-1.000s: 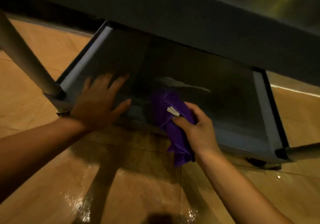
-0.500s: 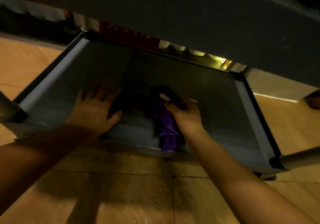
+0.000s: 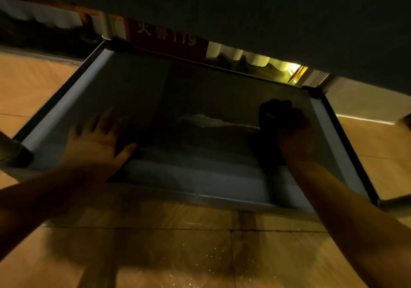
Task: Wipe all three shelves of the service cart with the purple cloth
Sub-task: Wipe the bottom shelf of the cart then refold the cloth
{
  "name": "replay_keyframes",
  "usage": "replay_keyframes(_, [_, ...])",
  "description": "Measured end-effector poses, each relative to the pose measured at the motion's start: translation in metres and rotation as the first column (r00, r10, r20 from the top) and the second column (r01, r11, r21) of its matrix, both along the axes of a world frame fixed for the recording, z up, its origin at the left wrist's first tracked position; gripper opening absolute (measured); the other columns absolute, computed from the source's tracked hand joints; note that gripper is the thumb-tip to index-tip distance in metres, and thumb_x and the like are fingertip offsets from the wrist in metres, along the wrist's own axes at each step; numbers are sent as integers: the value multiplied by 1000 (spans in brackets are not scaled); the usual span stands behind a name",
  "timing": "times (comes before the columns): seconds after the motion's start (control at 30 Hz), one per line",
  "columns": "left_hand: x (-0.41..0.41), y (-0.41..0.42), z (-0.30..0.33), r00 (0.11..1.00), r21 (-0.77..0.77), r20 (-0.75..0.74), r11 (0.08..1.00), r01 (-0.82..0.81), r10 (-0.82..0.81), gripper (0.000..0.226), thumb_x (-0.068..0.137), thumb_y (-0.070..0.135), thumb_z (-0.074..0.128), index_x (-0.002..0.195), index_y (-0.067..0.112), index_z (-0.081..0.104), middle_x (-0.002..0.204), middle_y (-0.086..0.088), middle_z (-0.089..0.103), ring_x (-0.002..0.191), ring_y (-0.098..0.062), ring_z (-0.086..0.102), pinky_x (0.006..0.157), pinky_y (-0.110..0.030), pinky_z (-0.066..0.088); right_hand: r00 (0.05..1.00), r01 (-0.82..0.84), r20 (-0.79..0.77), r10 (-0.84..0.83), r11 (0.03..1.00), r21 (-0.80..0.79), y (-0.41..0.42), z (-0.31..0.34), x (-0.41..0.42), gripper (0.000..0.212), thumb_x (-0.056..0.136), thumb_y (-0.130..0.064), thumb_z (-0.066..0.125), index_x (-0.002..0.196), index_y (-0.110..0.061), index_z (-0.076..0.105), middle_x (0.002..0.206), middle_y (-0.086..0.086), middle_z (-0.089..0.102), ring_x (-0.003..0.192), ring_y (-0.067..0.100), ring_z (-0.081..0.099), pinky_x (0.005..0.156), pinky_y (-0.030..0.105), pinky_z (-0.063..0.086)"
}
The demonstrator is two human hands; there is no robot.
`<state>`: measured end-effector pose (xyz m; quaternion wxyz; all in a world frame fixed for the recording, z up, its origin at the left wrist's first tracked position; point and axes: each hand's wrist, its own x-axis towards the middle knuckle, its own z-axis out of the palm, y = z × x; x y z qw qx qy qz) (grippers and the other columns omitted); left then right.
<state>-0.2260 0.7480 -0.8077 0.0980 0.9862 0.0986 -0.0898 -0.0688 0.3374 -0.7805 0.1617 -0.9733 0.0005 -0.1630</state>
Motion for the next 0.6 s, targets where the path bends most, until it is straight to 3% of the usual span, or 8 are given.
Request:
replay_keyframes(0.1, [-8,6,-9,986,12,-138,995,-95,96,92,75,87,8,156,44,-2,169,1,-6,154,-32,3,120,-65,8,980,189,-78,-185,981,53,-23,-19,3,45,101,-43,51,135,-15,59,128,21,64,116,42,60,97,51,50])
replay_keyframes(0.2, [-4,6,-13,977,18,-195,997,-81,83,94,72,90,5,155,47,-5,169,4,-8,154,-31,-1,119,-67,6,945,255,-222,-239,966,45,-21,-30,3,58,96,-55,51,144,-23,50,135,22,57,124,45,54,104,55,46])
replay_keyframes(0.37, [0,10,-16,959,82,-277,996,-45,66,104,60,96,0,151,48,-19,167,3,-18,154,-33,-9,118,-70,3,969,146,-219,-112,979,146,-27,-35,-1,59,96,-39,60,151,-25,42,149,13,49,133,36,51,106,51,47])
replay_keyframes(0.5, [4,-1,-17,953,55,-288,995,-87,99,115,58,102,11,153,45,-19,167,0,-21,152,-38,-15,114,-75,0,978,170,-158,-133,953,250,-14,-42,3,48,98,-29,56,146,-22,49,145,12,53,130,34,54,105,53,48])
replay_keyframes(0.6, [3,-2,-20,957,67,-270,994,-90,105,121,52,104,6,154,43,-19,166,-2,-22,152,-39,-16,113,-76,-1,972,198,-176,-155,946,258,3,-47,12,47,99,-26,55,145,-18,49,144,14,54,131,35,52,109,52,44])
